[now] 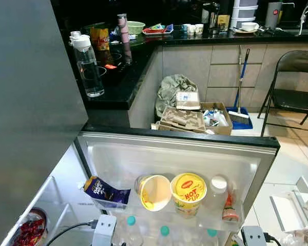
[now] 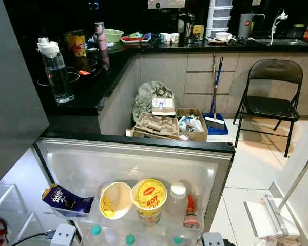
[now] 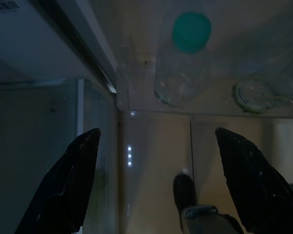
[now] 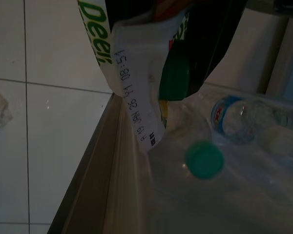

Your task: Restocking fridge

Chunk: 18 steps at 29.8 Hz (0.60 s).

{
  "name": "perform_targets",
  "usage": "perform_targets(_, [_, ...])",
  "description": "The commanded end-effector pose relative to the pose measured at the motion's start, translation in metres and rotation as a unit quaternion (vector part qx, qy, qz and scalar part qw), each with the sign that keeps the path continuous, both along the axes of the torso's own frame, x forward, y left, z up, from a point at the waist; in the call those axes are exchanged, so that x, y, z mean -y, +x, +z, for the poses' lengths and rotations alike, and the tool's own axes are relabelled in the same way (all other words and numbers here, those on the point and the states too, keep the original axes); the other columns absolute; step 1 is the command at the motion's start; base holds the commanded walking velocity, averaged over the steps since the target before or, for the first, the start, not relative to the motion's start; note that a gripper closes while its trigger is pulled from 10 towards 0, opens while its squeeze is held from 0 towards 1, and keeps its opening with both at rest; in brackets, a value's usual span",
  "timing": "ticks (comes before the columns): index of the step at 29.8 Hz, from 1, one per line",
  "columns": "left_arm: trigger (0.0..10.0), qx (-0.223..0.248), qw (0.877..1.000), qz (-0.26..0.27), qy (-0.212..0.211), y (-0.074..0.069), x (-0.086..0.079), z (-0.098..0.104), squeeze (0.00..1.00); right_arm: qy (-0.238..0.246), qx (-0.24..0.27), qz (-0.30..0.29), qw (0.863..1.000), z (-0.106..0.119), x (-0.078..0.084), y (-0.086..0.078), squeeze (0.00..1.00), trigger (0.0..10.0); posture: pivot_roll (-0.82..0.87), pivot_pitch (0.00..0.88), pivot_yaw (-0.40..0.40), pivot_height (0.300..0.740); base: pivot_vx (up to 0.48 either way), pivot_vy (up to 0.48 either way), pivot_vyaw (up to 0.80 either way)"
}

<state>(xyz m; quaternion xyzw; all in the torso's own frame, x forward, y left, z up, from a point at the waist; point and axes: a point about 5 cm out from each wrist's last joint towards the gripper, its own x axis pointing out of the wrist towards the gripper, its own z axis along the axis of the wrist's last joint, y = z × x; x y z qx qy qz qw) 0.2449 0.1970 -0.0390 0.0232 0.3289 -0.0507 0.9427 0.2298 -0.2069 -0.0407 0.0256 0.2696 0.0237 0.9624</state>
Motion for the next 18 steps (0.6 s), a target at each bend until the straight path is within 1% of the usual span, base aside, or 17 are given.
perform_targets(1, [10.0, -0.019, 1.0, 0.001, 0.01, -0.0064, -0.0076, -0.0042, 0.0, 0.003, -0.001, -0.005, 1.0, -0.0019, -0.0015, -0.0028, 0.0, 10.0, -0.12, 0.106, 0.037, 0.74, -0.3, 0.0, 0.0])
perform_targets(14, [10.0, -0.019, 1.0, -0.006, 0.009, -0.0043, -0.0059, -0.0032, 0.0, 0.006, -0.001, -0.013, 1.0, -0.0023, -0.0024, -0.003, 0.0, 10.0, -0.11, 0.107, 0.042, 0.74, -0.303, 0.0, 0.0])
perform_targets(16, [10.0, -0.019, 1.0, -0.006, 0.008, -0.0039, -0.0058, -0.0029, 0.0, 0.006, -0.001, -0.014, 1.0, -0.0024, -0.0022, -0.0032, 0.0, 10.0, -0.11, 0.106, 0.043, 0.74, -0.262, 0.0, 0.0])
perform_targets(18, [10.0, -0.02, 1.0, -0.008, 0.009, -0.0032, -0.0055, -0.0026, 0.0, 0.007, -0.001, -0.017, 1.0, -0.0026, -0.0018, -0.0035, 0.0, 10.0, -0.11, 0.107, 0.046, 0.74, 0.0, 0.0, 0.0])
